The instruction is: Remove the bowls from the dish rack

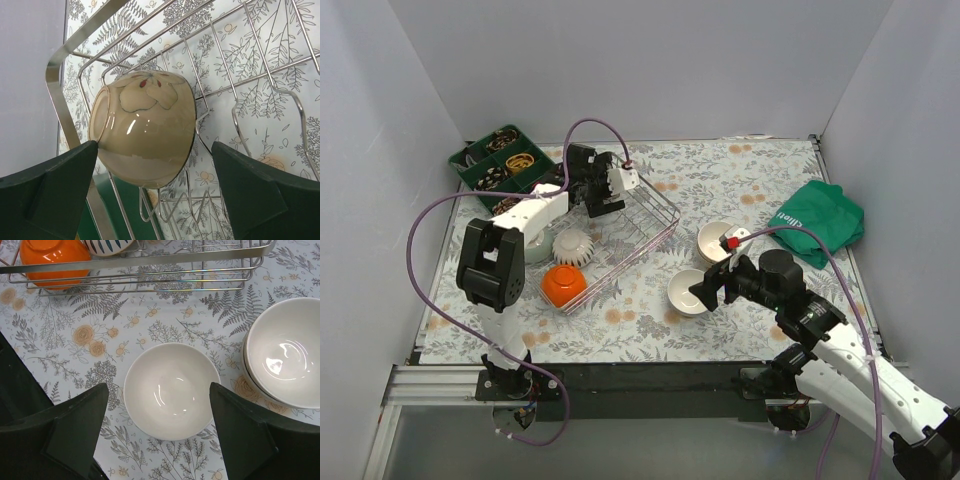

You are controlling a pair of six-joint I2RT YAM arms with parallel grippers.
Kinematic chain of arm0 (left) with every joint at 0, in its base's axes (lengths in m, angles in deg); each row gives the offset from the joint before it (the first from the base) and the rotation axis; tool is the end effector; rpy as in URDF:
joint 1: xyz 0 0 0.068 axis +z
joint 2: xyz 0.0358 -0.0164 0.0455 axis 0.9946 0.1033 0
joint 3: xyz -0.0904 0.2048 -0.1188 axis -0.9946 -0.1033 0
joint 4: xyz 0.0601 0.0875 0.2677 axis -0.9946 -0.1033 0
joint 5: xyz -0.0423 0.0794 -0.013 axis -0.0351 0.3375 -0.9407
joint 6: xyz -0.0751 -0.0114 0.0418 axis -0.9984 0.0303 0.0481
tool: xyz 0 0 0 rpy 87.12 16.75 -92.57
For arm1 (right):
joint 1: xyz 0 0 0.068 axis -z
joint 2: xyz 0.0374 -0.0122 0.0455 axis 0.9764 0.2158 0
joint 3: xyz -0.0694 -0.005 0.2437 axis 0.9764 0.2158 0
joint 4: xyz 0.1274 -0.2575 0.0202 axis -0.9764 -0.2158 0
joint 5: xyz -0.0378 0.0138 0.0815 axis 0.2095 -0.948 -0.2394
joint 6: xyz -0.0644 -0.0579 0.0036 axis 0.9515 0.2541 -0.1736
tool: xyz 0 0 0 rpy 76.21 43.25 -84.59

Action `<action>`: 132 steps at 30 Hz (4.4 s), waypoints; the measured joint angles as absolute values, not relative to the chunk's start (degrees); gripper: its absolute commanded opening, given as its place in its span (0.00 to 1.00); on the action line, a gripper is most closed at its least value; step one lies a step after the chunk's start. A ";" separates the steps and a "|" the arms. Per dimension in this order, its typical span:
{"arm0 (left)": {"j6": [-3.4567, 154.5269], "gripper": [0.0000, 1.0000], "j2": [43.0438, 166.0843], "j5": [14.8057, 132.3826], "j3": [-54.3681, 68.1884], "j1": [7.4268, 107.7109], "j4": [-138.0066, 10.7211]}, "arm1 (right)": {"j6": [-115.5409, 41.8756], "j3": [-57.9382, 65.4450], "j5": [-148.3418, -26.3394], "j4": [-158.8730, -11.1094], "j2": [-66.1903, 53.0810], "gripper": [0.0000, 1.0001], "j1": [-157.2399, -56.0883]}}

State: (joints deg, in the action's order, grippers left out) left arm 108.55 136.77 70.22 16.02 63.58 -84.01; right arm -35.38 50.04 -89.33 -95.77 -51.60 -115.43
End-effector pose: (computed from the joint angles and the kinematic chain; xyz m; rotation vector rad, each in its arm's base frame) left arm 0.4362 -0.1794 0.1739 0.9296 2.1479 -0.2302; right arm 0.1840 0.1594 0.2384 -0.6554 1.8238 0.6689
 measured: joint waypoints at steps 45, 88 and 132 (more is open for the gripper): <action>117.44 0.98 141.14 76.69 22.22 62.13 -87.81 | -35.62 50.26 -90.60 -94.61 -47.71 0.89 -115.43; 116.17 0.80 141.03 81.87 21.26 59.53 -82.41 | -35.78 50.48 -90.81 -94.46 -47.04 0.89 -115.43; 110.21 0.00 146.72 80.82 30.77 60.12 -90.65 | -35.82 51.09 -91.01 -94.42 -46.40 0.88 -115.43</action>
State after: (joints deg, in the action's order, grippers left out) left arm 110.21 146.72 80.82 30.77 60.12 -90.65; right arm -35.82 51.09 -91.01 -94.42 -46.40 -115.43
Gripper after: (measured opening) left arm 0.696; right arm 0.885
